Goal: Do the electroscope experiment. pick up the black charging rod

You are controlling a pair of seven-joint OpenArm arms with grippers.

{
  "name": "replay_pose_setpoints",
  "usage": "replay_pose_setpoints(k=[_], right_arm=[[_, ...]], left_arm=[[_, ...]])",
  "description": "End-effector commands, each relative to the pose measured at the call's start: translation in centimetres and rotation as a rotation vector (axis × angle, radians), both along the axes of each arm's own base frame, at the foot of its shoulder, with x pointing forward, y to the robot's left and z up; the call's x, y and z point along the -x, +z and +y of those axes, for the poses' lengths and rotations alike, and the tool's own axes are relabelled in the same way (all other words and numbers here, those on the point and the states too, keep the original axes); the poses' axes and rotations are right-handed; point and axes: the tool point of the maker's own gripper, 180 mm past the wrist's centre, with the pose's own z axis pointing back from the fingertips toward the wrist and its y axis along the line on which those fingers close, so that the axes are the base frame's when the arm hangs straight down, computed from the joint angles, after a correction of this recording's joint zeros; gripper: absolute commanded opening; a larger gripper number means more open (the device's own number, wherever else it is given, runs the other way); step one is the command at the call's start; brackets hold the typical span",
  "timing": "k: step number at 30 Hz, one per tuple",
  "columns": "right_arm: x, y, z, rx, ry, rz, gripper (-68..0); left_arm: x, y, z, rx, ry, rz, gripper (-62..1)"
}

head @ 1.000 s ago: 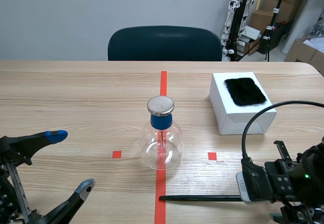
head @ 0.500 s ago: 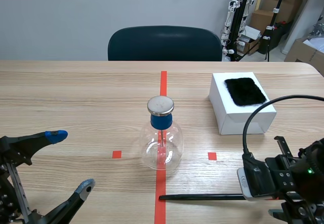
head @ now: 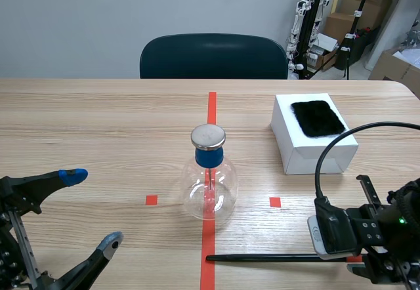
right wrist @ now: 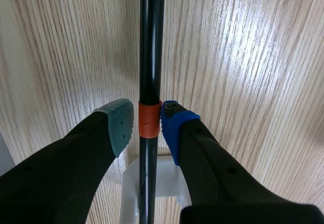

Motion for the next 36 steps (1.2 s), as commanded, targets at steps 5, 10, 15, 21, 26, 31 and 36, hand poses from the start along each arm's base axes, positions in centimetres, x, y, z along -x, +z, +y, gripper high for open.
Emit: replay_pose_setpoints(k=[5,10,15,21,26,31,36], right_arm=[[-1.18,0.72,-0.60,0.019,-0.002,-0.030,-52.5],[-1.18,0.72,-0.57,0.018,-0.002,-0.030,-52.5],[-1.18,0.71,-0.65,0.023,-0.002,-0.030,-52.5],[-1.23,0.55,-0.86,0.047,-0.001,-0.034,-52.5],[-1.14,0.51,-0.57,0.037,0.000,-0.032,-52.5],[-1.15,0.46,-0.25,0.031,0.000,-0.032,-52.5],[-1.14,0.35,-0.32,0.044,-0.002,-0.032,-52.5]], left_arm=[[-0.17,0.55,0.09,0.015,0.003,-0.020,1.4],[-0.17,0.55,0.09,0.015,0.003,-0.020,1.4],[-0.17,0.55,0.09,0.015,0.003,-0.020,1.4],[-0.17,0.55,0.09,0.015,0.003,-0.020,1.4],[-0.17,0.55,0.09,0.015,0.003,-0.020,1.4],[-0.17,0.55,0.09,0.015,0.003,-0.020,1.4],[-0.17,0.55,0.09,0.015,0.003,-0.020,1.4]])
